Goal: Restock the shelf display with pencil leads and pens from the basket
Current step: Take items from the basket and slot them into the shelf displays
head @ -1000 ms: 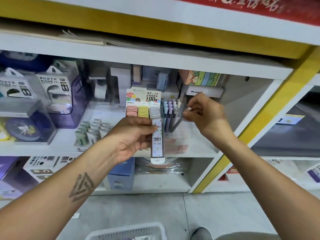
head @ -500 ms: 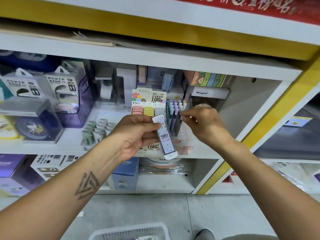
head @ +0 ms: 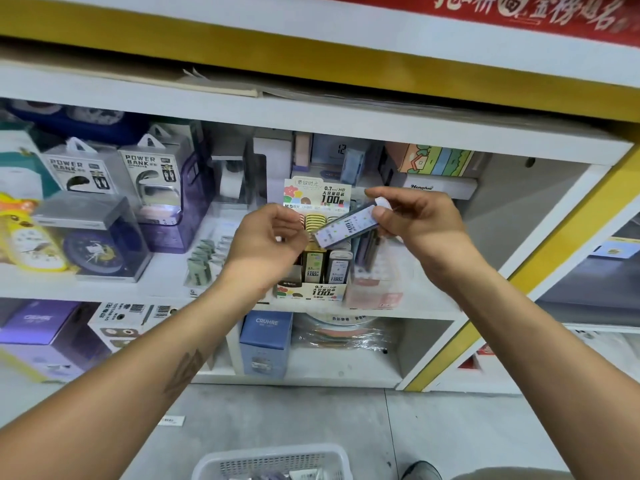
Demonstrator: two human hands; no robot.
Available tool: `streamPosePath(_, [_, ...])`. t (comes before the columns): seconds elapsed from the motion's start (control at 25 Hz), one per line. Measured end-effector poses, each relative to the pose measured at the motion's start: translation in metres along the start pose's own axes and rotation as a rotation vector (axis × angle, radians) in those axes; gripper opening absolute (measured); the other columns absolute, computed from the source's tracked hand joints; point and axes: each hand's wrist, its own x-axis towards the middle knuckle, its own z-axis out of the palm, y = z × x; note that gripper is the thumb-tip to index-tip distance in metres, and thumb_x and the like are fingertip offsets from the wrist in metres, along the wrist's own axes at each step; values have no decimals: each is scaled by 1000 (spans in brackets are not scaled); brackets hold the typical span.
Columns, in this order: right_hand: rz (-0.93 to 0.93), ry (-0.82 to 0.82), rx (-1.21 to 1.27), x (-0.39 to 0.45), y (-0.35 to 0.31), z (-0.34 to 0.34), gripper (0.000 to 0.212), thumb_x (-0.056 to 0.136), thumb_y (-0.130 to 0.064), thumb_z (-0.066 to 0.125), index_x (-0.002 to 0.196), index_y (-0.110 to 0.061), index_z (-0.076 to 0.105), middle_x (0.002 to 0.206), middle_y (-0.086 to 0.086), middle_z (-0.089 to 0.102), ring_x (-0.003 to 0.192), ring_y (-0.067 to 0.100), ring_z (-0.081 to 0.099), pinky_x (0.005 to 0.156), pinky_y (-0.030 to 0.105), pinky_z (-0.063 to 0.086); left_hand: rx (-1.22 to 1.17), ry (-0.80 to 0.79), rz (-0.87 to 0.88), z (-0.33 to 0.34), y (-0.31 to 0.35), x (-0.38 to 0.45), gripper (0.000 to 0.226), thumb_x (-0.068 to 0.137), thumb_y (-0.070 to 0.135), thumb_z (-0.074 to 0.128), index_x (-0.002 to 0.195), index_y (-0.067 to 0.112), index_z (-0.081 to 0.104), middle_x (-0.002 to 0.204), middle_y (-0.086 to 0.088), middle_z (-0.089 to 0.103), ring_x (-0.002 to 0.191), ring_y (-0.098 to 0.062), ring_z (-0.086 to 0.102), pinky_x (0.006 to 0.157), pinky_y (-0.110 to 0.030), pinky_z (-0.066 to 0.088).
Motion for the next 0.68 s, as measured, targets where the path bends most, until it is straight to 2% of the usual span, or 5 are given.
streamPosePath(0.12, [-81, -90, -102, -1, 4, -1, 27, 83, -3, 77, 95, -26, 71, 76, -4, 60, 70, 11, 51, 70, 24, 49, 504, -88, 327, -6, -7, -4, 36, 90, 9, 58, 123, 19, 64, 130, 4, 62, 120, -15, 56, 105, -26, 42])
streamPosePath(0.24, [-284, -94, -451, -8, 11, 3, 20, 81, -13, 81, 90, -23, 66, 78, -10, 65, 70, 7, 57, 67, 21, 51, 726, -301, 423, -8, -14, -8, 51, 92, 11, 50, 142, 20, 50, 153, 6, 41, 141, -11, 33, 112, -17, 22])
streamPosePath(0.44, [-563, -94, -773, -14, 20, 13, 13, 87, -18, 75, 93, -19, 63, 71, -2, 67, 62, 15, 60, 57, 32, 49, 871, -380, 439, -6, -14, -12, 57, 94, 10, 46, 149, 18, 39, 161, 5, 27, 147, -11, 22, 115, -22, 22])
streamPosePath(0.56, [-588, -251, -847, -14, 27, 18, 2, 91, -12, 69, 92, -12, 70, 84, 1, 67, 73, 22, 63, 62, 38, 51, 873, -377, 446, -6, -13, -12, 58, 93, 9, 46, 150, 18, 38, 161, 6, 26, 147, -10, 20, 115, -21, 20])
streamPosePath(0.68, [-535, -261, -978, -15, 31, 21, 17, 95, -11, 61, 104, -12, 75, 96, 4, 56, 83, 29, 61, 66, 44, 52, 867, -394, 424, -6, -14, -10, 60, 93, 8, 46, 151, 20, 36, 162, 7, 24, 148, -10, 17, 116, -21, 18])
